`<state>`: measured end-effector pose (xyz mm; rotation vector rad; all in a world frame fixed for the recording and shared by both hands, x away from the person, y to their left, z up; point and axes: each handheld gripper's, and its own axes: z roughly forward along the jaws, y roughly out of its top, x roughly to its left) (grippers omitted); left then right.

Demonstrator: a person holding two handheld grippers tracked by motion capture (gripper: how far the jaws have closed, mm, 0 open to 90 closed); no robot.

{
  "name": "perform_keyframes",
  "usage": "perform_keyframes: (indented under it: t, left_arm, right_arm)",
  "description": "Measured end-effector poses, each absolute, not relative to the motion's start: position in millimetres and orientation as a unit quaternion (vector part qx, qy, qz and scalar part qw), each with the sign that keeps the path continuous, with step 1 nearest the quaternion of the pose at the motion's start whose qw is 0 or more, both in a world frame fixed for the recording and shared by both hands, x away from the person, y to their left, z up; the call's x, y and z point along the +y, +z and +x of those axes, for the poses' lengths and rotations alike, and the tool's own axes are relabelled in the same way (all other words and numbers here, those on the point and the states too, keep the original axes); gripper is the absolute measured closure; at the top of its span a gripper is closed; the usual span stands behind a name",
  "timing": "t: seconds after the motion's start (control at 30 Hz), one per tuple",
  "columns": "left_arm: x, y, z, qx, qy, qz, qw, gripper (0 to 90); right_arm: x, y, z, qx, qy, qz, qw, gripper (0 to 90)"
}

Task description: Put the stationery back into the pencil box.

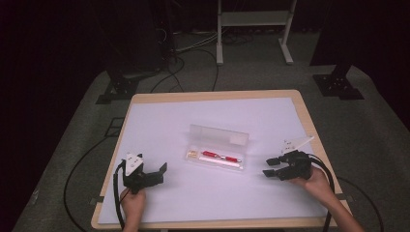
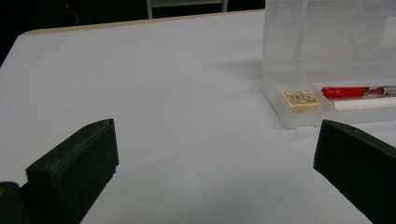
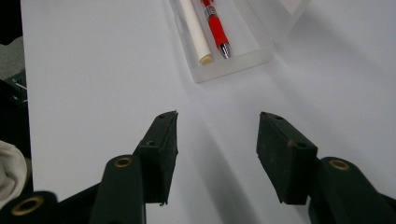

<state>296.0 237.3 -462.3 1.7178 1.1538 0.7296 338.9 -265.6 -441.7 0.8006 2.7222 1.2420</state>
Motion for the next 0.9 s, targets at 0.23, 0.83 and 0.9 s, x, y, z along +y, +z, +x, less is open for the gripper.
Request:
perform_keyframes:
  t: [0.23,0.83,0.9]
  left_arm:
    - [237,-462,296,0.468,0.297,0.697,0.456,0.0]
    - [237,-462,295,0.467,0.298,0.696,0.457,0.0]
    - [237,-462,296,0.468,0.298,0.696,0.456,0.0]
  right_arm:
    - [-272,-446,333,0.875,0.406,0.262,0.024,47.1]
    - [-283,-461,306,0.863,0.425,0.271,0.029,43.8]
    - [-284,-461,300,0.858,0.434,0.273,0.039,42.3]
